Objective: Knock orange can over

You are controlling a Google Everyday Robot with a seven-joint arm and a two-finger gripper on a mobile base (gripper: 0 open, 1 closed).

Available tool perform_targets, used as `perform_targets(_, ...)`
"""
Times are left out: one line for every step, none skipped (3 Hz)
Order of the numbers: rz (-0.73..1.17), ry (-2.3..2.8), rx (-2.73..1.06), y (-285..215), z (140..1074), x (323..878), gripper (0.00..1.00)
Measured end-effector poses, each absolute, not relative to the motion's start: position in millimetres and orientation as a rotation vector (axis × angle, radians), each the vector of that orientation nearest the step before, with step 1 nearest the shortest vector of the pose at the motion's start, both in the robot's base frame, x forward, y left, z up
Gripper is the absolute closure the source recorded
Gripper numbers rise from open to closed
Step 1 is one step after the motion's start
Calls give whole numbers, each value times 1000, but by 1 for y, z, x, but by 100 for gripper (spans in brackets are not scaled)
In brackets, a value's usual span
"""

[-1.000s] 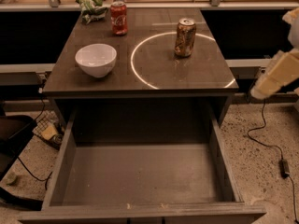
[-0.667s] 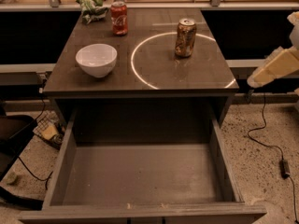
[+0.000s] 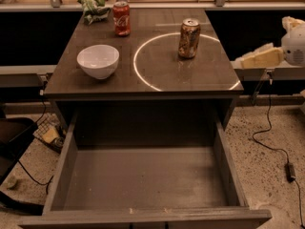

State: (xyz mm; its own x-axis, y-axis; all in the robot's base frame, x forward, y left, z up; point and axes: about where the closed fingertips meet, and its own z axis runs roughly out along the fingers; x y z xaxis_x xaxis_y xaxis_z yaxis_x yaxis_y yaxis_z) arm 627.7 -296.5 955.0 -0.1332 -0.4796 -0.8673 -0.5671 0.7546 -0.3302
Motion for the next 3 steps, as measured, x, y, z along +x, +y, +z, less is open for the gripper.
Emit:
perform_targets(168, 1569, -628, -307, 972, 664, 0)
perform_targets(227, 1497, -625, -274, 984, 673, 0)
perform_targets(229, 1496, -625, -273, 984, 674, 0)
